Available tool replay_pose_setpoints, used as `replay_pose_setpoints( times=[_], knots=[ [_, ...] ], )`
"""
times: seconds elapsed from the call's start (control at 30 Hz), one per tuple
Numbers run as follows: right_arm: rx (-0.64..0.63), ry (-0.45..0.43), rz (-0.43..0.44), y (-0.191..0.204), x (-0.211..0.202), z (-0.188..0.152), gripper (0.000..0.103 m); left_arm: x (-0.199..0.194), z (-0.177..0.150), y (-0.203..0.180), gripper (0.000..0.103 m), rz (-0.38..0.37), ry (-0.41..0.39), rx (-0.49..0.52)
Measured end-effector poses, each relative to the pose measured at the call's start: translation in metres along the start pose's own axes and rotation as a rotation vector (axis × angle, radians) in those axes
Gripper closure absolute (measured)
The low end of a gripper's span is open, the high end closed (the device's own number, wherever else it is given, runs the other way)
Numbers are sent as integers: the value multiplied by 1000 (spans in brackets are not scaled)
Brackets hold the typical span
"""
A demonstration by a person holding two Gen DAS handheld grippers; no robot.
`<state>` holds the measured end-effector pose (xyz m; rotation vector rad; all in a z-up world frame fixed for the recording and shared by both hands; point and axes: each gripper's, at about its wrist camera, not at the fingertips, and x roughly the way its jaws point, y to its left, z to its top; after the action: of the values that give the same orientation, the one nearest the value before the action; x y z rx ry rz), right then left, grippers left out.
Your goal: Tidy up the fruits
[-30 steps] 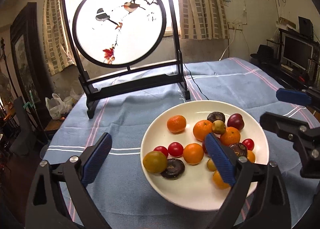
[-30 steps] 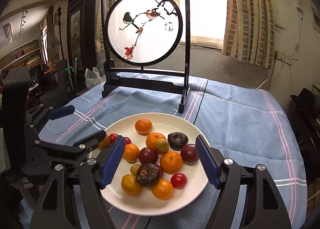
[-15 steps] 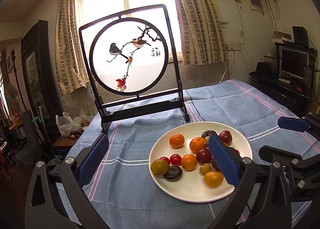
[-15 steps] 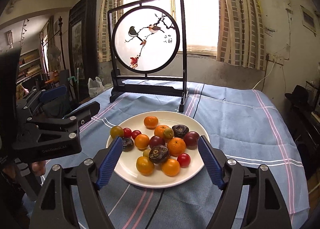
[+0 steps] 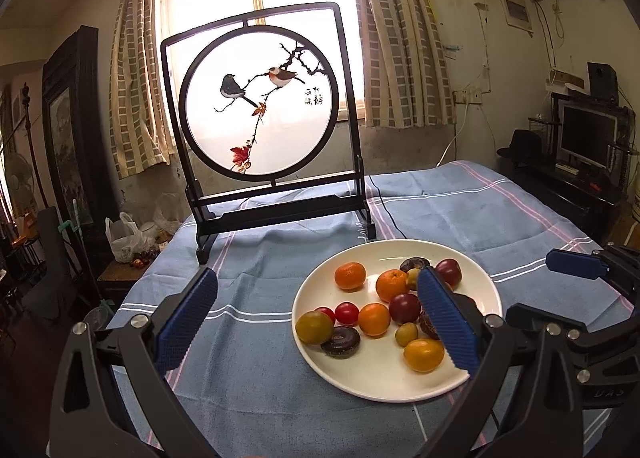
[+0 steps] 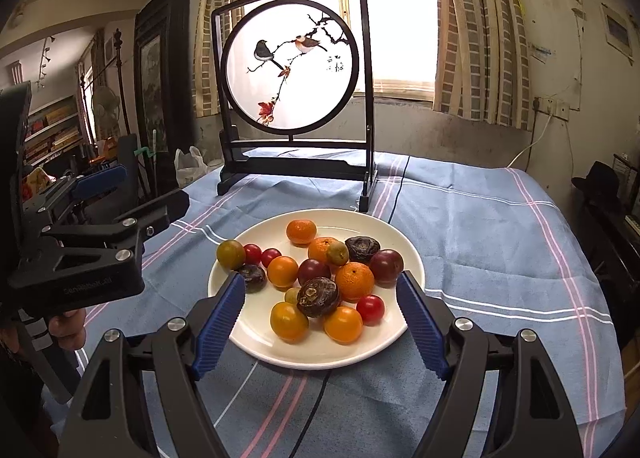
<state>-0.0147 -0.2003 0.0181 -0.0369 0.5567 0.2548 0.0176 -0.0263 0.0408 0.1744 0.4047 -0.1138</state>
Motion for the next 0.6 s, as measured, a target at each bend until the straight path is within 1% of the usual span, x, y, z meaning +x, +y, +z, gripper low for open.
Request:
replay_pose_setpoints(
  times=[0.33,0.4,0.47,0.53,0.6],
  knots=[
    [-1,17,4,1,9,-1,24,11,-3,2,5,20,33,-3],
    [-4,17,0,1,9,-1,22,15,-2,2,5,23,42,1],
    [0,10,-6,0,9,-1,18,17,-2,3,5,22,55,-14],
    [5,10,-6,-1,9,-1,18,16,-2,5,5,10,46,-27],
    [6,10,-8,-1,9,-1,17,17,-2,6,5,20,41,-30]
  ],
)
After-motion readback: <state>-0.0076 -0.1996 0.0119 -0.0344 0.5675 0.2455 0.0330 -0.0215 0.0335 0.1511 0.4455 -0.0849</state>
